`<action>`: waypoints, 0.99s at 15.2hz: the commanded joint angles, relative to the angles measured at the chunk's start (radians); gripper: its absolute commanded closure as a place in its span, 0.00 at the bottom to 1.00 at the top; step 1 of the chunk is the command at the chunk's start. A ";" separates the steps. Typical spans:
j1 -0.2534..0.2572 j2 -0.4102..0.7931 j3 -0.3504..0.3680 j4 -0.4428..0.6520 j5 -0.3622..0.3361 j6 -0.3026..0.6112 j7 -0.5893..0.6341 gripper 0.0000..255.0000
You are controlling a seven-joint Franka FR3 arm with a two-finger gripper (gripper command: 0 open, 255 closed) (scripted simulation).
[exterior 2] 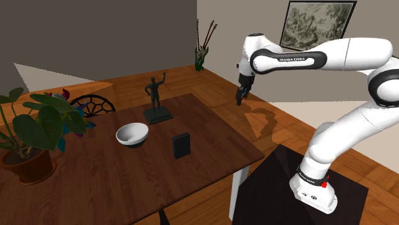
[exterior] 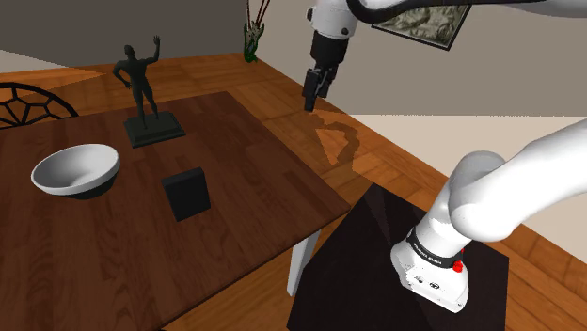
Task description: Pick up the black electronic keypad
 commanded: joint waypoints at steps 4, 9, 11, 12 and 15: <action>0.037 0.167 0.029 0.074 -0.001 0.081 -0.060 0.00; 0.072 0.337 0.065 0.171 -0.012 0.139 -0.112 0.00; 0.085 0.404 0.080 0.215 -0.020 0.156 -0.130 0.00; 0.092 0.438 0.088 0.238 -0.025 0.164 -0.139 0.00; 0.114 0.538 0.110 0.311 -0.043 0.181 -0.163 0.00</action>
